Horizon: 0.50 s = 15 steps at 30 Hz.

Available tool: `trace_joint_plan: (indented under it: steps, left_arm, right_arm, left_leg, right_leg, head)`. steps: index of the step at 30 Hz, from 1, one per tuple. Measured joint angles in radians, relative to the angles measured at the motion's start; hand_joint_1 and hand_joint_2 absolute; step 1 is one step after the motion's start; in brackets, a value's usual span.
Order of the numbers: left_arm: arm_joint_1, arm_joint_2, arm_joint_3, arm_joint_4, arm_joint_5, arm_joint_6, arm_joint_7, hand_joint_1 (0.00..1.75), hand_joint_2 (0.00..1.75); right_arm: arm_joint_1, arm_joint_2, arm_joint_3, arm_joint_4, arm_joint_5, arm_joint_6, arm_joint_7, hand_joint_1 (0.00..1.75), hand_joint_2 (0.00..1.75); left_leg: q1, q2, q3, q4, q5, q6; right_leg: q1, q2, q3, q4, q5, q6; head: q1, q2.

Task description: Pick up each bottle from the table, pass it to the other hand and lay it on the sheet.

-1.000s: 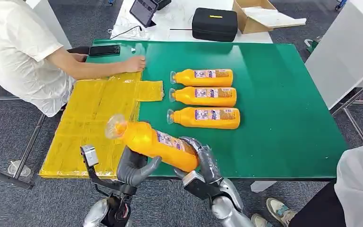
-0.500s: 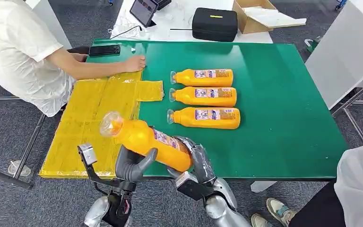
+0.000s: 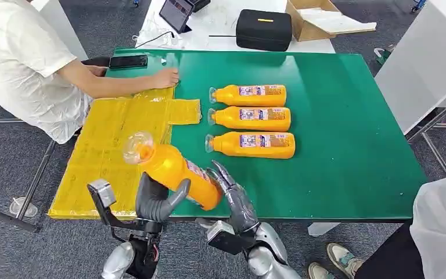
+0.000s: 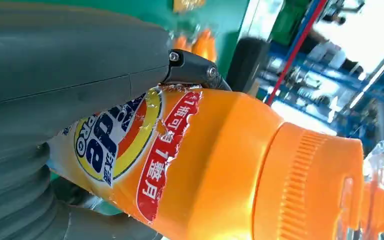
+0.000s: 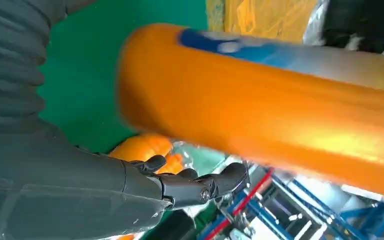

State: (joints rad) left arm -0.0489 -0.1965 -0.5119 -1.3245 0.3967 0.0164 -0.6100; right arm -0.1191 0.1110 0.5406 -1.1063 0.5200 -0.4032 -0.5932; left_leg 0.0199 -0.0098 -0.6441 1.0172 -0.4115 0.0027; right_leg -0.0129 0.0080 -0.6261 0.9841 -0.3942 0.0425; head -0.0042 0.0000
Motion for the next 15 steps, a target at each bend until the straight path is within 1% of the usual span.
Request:
trace_joint_plan:
  steps: [6,7,9,13,15]
  left_arm:
    - [0.01,0.0,0.011,-0.018,-0.008,0.008,-0.003,1.75,1.75]
    - [0.01,0.0,0.013,-0.019,-0.008,0.008,-0.003,1.75,1.75]
    - [0.013,0.0,0.016,-0.022,-0.026,0.032,-0.007,1.75,1.75]
    - [0.047,0.003,0.056,-0.062,-0.073,0.087,-0.015,1.75,1.75]
    - [0.072,0.007,0.085,-0.094,-0.08,0.087,-0.014,1.75,1.75]
  right_arm:
    - [0.009,0.0,0.004,0.0,0.005,-0.006,-0.002,0.0,1.75]
    - [0.009,0.0,0.005,0.0,0.005,-0.006,-0.002,0.0,0.0]
    - [0.011,0.0,0.005,0.0,0.023,-0.04,-0.006,0.0,0.0]
    - [0.049,-0.002,-0.033,-0.022,0.073,-0.233,-0.026,0.0,0.0]
    - [0.081,0.0,-0.091,-0.06,0.12,-0.282,-0.057,0.0,0.0]
  left_leg:
    - [0.0,0.0,0.0,0.0,0.0,0.0]
    - [0.0,0.0,0.0,0.0,0.0,0.0]
    - [0.0,0.0,0.0,0.0,0.0,0.0]
    - [0.0,0.0,0.0,0.0,0.0,0.0]
    - [0.0,0.0,-0.001,0.0,0.0,0.0]
  right_leg:
    - [0.0,0.0,0.0,0.0,0.0,0.0]
    - [0.0,0.0,0.0,0.0,0.0,0.0]
    - [0.0,0.0,0.0,0.0,0.0,0.0]
    - [0.0,0.0,0.0,0.0,0.0,0.0]
    - [0.0,0.0,-0.001,0.0,0.0,0.0]
  head:
    - [0.0,0.0]
    - [0.0,0.0]
    - [0.0,0.0]
    - [0.0,0.0]
    - [0.0,0.0]
